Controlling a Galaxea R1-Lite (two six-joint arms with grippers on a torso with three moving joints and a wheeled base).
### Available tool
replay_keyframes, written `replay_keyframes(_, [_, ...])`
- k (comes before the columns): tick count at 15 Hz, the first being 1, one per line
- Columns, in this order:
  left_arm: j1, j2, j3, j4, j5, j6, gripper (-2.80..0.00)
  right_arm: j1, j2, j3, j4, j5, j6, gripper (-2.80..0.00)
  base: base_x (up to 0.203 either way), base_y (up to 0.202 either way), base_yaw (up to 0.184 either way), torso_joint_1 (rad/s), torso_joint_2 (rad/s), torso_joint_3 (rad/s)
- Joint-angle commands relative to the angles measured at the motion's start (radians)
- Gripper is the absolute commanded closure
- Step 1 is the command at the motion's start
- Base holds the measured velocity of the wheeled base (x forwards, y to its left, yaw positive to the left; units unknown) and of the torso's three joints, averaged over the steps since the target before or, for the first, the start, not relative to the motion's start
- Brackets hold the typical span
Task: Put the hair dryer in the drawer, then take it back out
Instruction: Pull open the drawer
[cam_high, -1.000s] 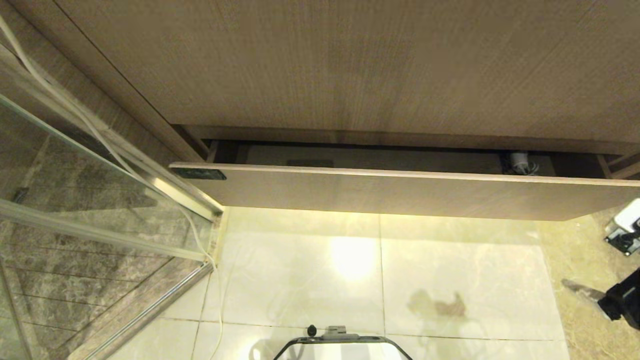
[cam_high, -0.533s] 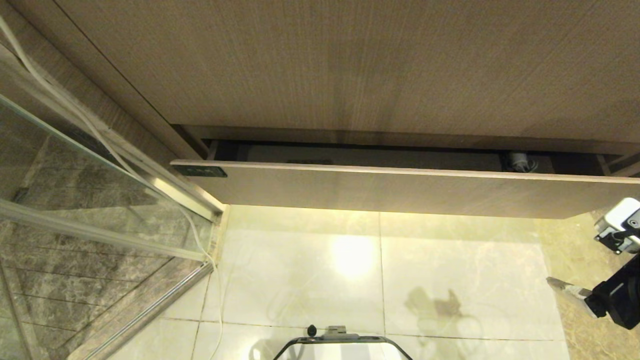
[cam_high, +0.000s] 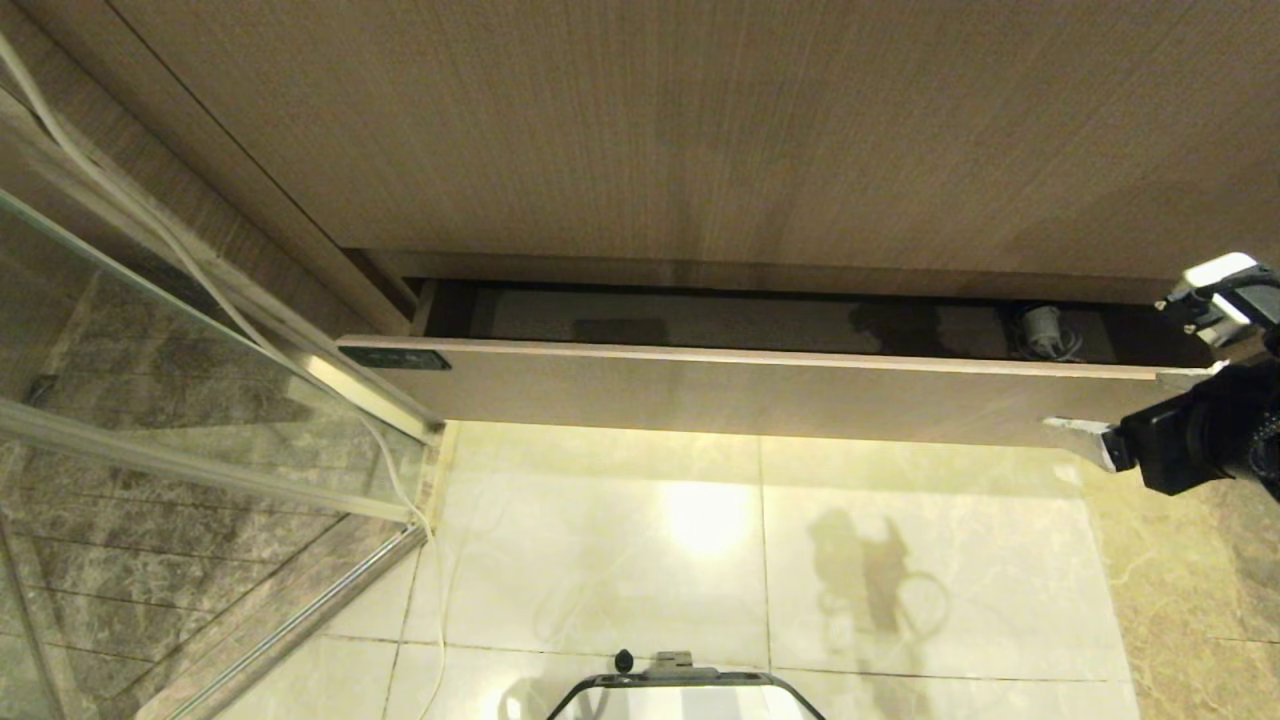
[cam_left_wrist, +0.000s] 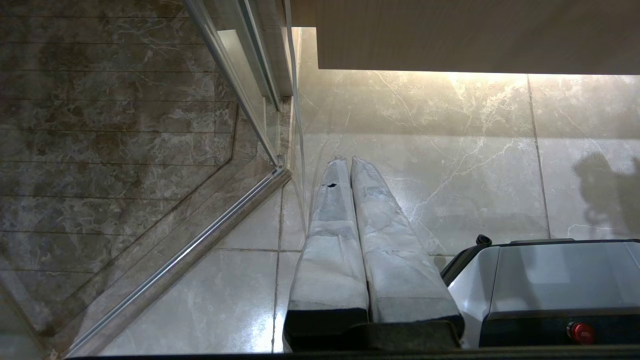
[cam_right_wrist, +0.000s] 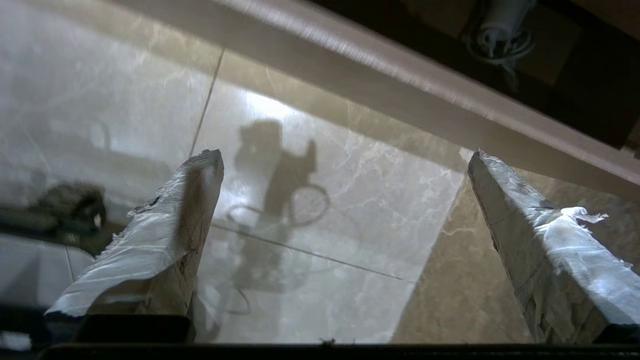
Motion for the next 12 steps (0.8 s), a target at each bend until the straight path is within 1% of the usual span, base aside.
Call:
replay_keyframes(1, [0.000, 0.000, 0.002, 0.000, 0.000, 0.000, 0.00, -0.008, 0.044, -0.010, 0.006, -0.030, 0.076, -0.19, 0.000, 0.000, 0.000, 0.000, 0.00, 0.000])
replay_keyframes(2, [-0.001, 0.000, 0.001, 0.000, 0.000, 0.000, 0.00, -0.012, 0.052, -0.003, 0.010, -0.048, 0.084, 0.00, 0.000, 0.000, 0.000, 0.000, 0.00, 0.000])
replay_keyframes(5, [0.000, 0.000, 0.002, 0.000, 0.000, 0.000, 0.00, -0.014, 0.079, 0.005, 0.004, -0.136, 0.087, 0.00, 0.000, 0.000, 0.000, 0.000, 0.00, 0.000])
replay_keyframes(8, [0.000, 0.000, 0.000, 0.000, 0.000, 0.000, 0.00, -0.046, 0.152, -0.061, -0.029, -0.143, 0.095, 0.00, 0.000, 0.000, 0.000, 0.000, 0.00, 0.000])
replay_keyframes(10, [-0.001, 0.000, 0.000, 0.000, 0.000, 0.000, 0.00, -0.063, 0.199, -0.109, -0.065, -0.144, 0.146, 0.00, 0.000, 0.000, 0.000, 0.000, 0.00, 0.000])
replay_keyframes(12, [0.000, 0.000, 0.000, 0.000, 0.000, 0.000, 0.00, -0.088, 0.218, -0.113, -0.093, -0.145, 0.153, 0.00, 0.000, 0.000, 0.000, 0.000, 0.00, 0.000])
